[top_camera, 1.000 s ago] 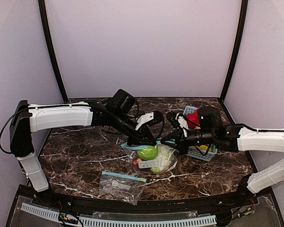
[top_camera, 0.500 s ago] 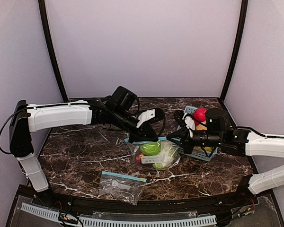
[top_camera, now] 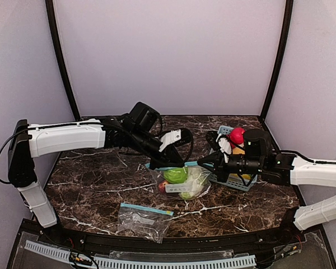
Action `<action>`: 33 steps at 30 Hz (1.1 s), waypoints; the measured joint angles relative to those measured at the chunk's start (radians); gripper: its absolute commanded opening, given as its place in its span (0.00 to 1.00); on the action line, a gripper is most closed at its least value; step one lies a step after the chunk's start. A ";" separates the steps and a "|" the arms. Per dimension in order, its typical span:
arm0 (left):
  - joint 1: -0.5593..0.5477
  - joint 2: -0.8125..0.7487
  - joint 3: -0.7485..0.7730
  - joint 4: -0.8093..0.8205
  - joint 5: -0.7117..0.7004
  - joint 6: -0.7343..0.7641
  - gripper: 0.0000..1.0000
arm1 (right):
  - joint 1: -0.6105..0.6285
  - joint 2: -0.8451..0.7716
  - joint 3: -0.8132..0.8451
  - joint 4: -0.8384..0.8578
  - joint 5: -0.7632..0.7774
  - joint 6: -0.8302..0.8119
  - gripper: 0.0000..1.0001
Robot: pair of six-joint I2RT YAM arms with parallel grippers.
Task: Place the food in the zip-top bag and seal the zipper
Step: Zip the zipper of the food storage bag.
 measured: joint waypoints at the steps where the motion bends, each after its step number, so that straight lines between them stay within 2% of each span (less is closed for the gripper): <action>1: 0.001 -0.003 -0.002 0.000 -0.002 0.001 0.01 | 0.000 0.000 0.000 0.002 0.002 0.000 0.00; 14: 0.020 -0.050 -0.050 0.000 -0.011 0.003 0.01 | 0.000 0.000 -0.010 0.028 0.008 0.002 0.00; 20: 0.026 -0.053 -0.056 -0.032 0.029 -0.006 0.01 | 0.000 0.000 -0.010 0.024 -0.065 0.014 0.00; 21: 0.026 -0.053 -0.056 -0.038 0.037 -0.010 0.01 | -0.002 0.000 -0.008 0.019 -0.090 0.018 0.03; 23: 0.026 -0.053 -0.058 -0.043 0.063 -0.023 0.01 | -0.004 0.003 -0.003 0.012 -0.137 0.027 0.31; 26: 0.034 -0.053 -0.080 -0.080 0.090 -0.050 0.01 | -0.023 0.006 0.000 0.011 -0.188 0.051 0.56; 29: 0.046 -0.053 -0.102 -0.104 0.107 -0.067 0.01 | -0.038 0.022 0.003 0.037 -0.232 0.072 0.71; 33: 0.053 -0.053 -0.110 -0.109 0.139 -0.076 0.01 | -0.038 0.101 0.009 0.081 -0.288 0.082 0.77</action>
